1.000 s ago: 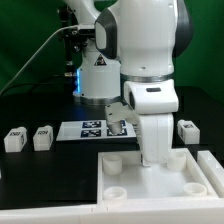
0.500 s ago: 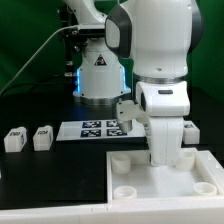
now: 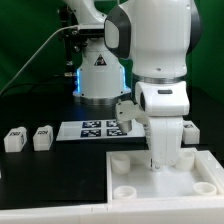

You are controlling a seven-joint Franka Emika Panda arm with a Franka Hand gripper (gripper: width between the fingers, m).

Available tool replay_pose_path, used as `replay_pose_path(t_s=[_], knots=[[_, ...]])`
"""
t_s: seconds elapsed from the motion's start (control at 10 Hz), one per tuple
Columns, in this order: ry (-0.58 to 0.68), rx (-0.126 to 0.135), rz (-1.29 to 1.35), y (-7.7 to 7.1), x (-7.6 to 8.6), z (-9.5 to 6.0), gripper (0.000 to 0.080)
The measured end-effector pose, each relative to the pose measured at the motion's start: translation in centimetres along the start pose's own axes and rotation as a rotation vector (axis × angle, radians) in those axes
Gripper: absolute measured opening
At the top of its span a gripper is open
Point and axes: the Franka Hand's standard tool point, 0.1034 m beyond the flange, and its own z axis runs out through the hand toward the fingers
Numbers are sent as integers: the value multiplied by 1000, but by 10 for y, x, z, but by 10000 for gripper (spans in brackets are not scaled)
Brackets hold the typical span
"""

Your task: Assemble one leg

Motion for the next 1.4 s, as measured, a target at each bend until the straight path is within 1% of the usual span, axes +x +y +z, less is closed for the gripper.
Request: replay_pose_path(t_s=[0.1, 0.2, 0.3, 1.1, 1.2, 1.3, 1.4], knots=[[0, -1, 0, 0, 0, 0, 495], [0, -1, 0, 0, 0, 0, 614], [0, -1, 0, 1, 0, -1, 642], [0, -2, 0, 1, 0, -1, 649], [-2, 1, 31, 0, 0, -3, 649], [-13, 3, 90, -4, 2, -18, 649], [-24, 10, 120, -12, 7, -29, 649]])
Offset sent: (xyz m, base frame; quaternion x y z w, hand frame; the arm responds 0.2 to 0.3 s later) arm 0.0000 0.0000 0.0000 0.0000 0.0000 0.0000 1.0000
